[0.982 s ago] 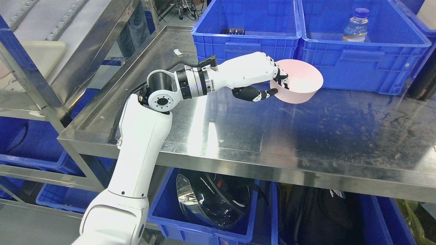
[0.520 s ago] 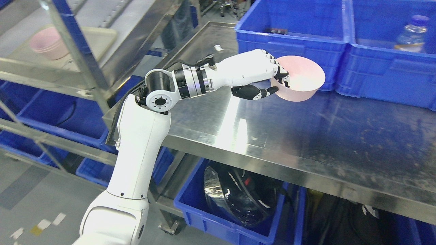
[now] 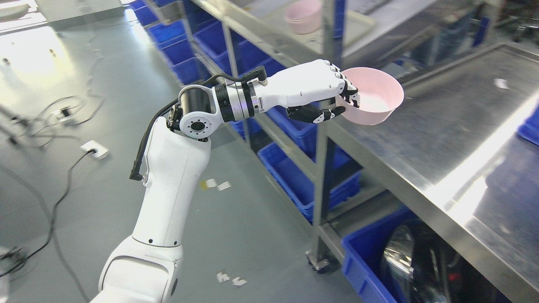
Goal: Stack pink IKEA bowl on shelf middle layer
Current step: 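Hold the pink bowl raised in the left hand while driving to the shelf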
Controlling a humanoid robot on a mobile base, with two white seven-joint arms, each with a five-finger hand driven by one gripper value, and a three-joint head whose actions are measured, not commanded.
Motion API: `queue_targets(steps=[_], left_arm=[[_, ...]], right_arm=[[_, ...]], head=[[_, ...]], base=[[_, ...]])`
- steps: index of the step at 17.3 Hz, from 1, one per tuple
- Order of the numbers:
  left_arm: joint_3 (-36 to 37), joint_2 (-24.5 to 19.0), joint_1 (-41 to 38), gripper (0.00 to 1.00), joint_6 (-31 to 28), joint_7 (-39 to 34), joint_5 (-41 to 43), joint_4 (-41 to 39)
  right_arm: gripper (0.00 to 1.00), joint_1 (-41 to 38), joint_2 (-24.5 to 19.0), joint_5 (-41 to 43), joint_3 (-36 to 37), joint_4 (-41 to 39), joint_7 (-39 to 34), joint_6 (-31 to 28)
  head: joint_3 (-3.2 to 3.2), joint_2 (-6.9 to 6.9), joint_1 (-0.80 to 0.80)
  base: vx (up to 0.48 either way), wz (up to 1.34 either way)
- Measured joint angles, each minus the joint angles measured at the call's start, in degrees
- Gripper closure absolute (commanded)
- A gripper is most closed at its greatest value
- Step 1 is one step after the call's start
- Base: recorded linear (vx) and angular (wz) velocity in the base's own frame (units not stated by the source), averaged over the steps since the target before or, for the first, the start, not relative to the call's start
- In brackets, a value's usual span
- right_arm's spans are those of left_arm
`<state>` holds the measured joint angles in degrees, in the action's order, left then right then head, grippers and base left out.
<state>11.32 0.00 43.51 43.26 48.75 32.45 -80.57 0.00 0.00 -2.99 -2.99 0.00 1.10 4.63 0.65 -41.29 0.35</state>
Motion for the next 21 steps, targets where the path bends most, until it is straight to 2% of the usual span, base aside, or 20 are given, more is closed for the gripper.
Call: queue_targets(steps=[9,15,21], left_arm=[[0.2,0.0,0.0,0.97,0.3,0.0,0.0,-0.3],[0.3,0.0,-0.1,0.97,0.3,0.0,-0.2,-0.4],[0.3,0.0,-0.1,1.0,0.4,-0.1,-0.4,-0.5]], right_arm=[[0.0,0.0,0.0,0.0,0.0,0.0,0.0,0.0],[0.0,0.0,0.0,0.0,0.0,0.0,0.0,0.0],[0.0,0.0,0.0,0.0,0.0,0.0,0.0,0.0]], head=[[0.0,0.0,0.0],[0.0,0.0,0.0],[0.0,0.0,0.0]], base=[[0.036,1.17],[0.155,0.42],[0.299,-0.02]])
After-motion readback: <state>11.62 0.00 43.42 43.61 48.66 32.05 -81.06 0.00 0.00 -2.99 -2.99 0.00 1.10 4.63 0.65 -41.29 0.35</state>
